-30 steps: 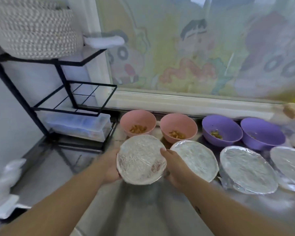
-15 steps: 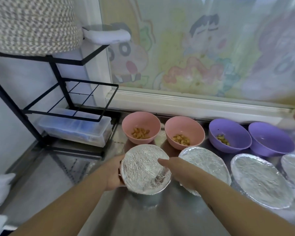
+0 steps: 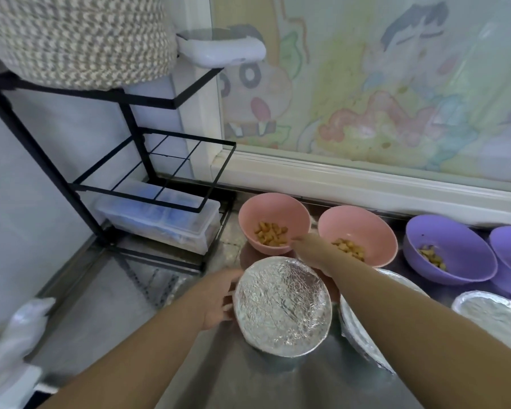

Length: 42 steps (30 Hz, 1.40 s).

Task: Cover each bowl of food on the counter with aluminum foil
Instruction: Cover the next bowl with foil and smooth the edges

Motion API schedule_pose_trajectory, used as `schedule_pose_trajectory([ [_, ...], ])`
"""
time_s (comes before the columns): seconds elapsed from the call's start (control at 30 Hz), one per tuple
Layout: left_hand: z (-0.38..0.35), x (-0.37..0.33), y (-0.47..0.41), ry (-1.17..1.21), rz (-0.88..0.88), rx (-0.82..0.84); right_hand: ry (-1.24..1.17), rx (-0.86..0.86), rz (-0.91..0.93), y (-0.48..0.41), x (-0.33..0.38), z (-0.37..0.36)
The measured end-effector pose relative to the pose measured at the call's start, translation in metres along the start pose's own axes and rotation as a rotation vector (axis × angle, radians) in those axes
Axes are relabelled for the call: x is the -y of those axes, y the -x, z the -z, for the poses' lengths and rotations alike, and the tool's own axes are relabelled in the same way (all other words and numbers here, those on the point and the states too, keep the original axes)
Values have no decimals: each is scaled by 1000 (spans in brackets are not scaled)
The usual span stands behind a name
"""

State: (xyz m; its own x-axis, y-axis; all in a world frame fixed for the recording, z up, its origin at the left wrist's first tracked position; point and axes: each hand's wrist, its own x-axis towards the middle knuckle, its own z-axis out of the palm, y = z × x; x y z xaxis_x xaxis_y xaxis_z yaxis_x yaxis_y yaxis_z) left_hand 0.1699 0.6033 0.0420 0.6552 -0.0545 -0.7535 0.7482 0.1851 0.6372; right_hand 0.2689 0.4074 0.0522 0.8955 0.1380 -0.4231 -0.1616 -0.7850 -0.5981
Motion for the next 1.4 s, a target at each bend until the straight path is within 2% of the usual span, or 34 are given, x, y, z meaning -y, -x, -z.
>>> schedule_pose_trajectory([
  [0.07, 4, -3, 1, 10, -11, -8, 42, -2, -19, -9, -5, -3],
  [0.17, 5, -10, 1, -39, -72, -132, 191, -7, -10, -9, -5, 2],
  [0.27, -1, -20, 3, -191, -222, -212, 223, -48, -25, 0, -3, 17],
  [0.37, -17, -33, 5, -286, -343, -250, 263, -93, 57, 12, -1, 33],
  [0.47, -41, -50, 17, -234, -433, -277, 292, -168, 133, 30, 3, 55],
  [0.53, -59, -59, 28, -172, -467, -232, 311, -206, 181, 46, 2, 71],
  [0.63, -85, -69, 46, 50, -434, -111, 334, -306, 286, 80, -9, 98],
  [0.73, -118, -68, 68, 40, -455, -71, 410, -411, 321, 128, -32, 130],
  [0.9, -209, -38, 99, -9, -454, 86, 397, -541, 314, 214, -110, 186],
  [1.03, -296, 8, 114, -104, -394, 177, 156, -698, 259, 281, -195, 226],
  [1.1, -334, 37, 120, -148, -344, 217, 79, -794, 186, 311, -244, 241],
  [1.17, -365, 66, 121, -212, -286, 271, -7, -815, 96, 337, -299, 251],
  [1.27, -402, 109, 118, -342, -195, 343, -7, -747, -112, 366, -384, 253],
  [1.4, -433, 161, 111, -532, -84, 364, 131, -448, -383, 387, -481, 228],
])
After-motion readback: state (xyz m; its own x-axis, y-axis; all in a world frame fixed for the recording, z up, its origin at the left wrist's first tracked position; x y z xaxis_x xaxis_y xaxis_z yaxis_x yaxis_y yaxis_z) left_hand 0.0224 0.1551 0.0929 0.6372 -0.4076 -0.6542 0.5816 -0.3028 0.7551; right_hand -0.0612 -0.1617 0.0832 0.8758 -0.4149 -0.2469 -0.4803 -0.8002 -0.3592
